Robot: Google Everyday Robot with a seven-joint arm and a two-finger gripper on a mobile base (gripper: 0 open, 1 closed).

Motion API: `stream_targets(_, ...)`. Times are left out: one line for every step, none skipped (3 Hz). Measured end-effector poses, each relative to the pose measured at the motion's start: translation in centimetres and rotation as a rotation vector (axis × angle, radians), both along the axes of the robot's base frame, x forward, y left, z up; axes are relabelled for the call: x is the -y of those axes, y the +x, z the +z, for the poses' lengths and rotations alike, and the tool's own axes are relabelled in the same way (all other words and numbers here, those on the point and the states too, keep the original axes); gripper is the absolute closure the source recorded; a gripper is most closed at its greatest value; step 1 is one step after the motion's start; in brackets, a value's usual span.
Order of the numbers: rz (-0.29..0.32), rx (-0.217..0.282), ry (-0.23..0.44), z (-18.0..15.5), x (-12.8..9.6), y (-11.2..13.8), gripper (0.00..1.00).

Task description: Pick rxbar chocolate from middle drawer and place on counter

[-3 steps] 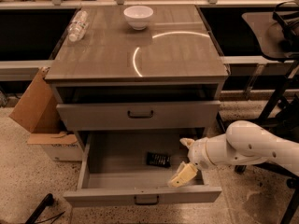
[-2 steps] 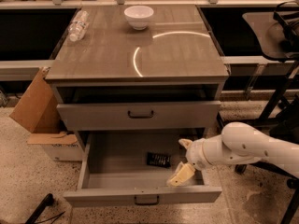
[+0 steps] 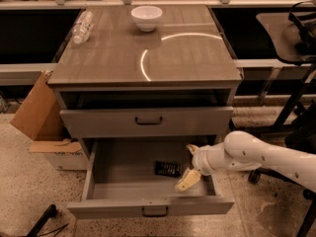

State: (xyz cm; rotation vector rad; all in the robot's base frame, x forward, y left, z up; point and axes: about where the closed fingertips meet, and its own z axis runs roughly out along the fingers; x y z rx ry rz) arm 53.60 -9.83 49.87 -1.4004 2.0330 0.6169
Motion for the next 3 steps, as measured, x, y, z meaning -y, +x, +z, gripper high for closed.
stream_targets(0.035, 0.035, 0.007, -2.2, -0.9, 2.8, 0.00)
stream_targets(0.037, 0.036, 0.005, -2.3, -0.9, 2.8, 0.00)
stream_targets(0.084, 0.052, 0.015, -3.9, -1.5, 3.8, 0.00)
